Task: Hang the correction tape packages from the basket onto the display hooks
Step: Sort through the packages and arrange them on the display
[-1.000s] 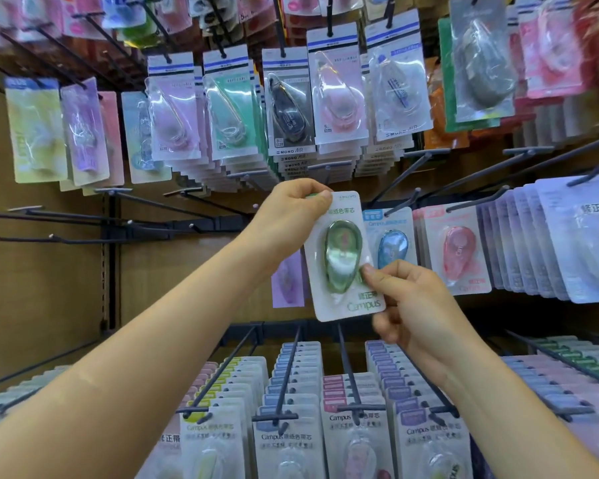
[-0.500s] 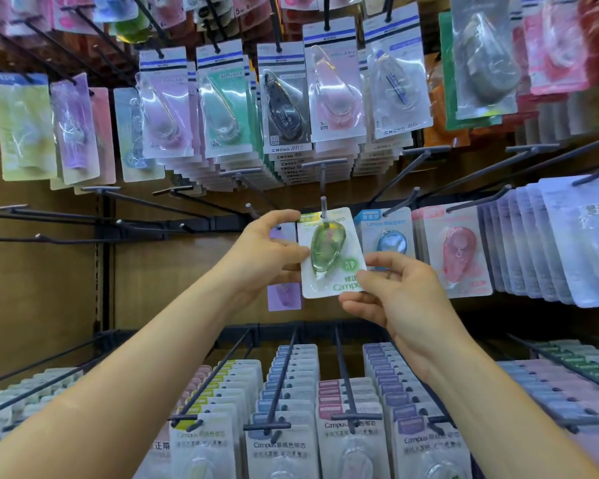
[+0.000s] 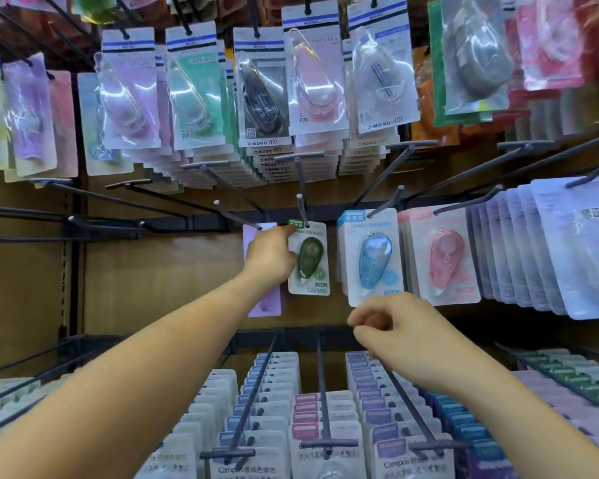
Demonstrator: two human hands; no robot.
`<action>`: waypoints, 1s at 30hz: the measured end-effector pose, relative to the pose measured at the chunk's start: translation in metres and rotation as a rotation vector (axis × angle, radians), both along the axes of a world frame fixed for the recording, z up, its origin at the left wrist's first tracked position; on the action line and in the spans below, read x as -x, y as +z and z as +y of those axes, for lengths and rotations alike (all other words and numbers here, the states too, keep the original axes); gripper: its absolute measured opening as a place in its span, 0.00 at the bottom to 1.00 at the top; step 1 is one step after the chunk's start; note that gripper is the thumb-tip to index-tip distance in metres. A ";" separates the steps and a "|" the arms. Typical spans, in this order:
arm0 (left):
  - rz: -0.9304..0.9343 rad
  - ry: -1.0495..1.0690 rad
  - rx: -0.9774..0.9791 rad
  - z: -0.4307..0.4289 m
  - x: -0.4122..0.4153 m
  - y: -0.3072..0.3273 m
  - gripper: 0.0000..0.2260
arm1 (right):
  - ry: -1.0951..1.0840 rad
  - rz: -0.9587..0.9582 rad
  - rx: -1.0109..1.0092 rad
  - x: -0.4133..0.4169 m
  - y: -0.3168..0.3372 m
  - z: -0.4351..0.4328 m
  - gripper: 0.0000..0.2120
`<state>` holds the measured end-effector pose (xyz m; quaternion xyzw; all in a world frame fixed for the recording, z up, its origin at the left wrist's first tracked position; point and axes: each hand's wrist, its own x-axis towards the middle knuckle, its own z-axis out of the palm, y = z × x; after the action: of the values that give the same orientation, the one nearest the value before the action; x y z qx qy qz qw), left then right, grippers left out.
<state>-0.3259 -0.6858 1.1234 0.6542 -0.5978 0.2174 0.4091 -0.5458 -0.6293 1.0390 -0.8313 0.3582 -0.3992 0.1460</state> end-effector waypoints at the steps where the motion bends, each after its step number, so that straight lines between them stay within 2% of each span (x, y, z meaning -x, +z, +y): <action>1: -0.014 0.020 -0.006 -0.006 -0.001 0.000 0.23 | -0.026 0.041 0.035 0.001 0.000 -0.001 0.07; 6: -0.069 0.080 -0.020 -0.019 -0.003 0.001 0.26 | -0.088 0.114 0.097 0.003 -0.002 0.002 0.07; 11: -0.111 0.094 -0.040 -0.010 -0.002 0.001 0.27 | -0.068 0.108 0.091 0.002 -0.004 0.005 0.08; 14: -0.139 0.038 -0.016 0.014 0.000 -0.006 0.23 | -0.027 0.065 0.095 0.002 -0.003 0.011 0.09; 19: -0.106 -0.023 0.000 0.085 -0.001 -0.036 0.11 | 0.041 0.047 0.177 -0.003 -0.002 0.033 0.09; 24: -0.072 -0.060 0.098 0.163 -0.015 -0.083 0.08 | 0.090 0.077 0.376 -0.022 -0.010 0.073 0.10; 27: -0.086 -0.071 0.175 0.213 -0.027 -0.115 0.09 | 0.076 0.239 0.548 -0.040 -0.024 0.103 0.12; 30: -0.066 -0.056 0.120 0.256 -0.044 -0.149 0.07 | 0.120 0.406 0.666 -0.059 -0.043 0.135 0.13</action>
<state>-0.2815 -0.4299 0.9743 0.6042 -0.6148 0.2628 0.4335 -0.4868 -0.4945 0.9959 -0.9146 0.1814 -0.3120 -0.1825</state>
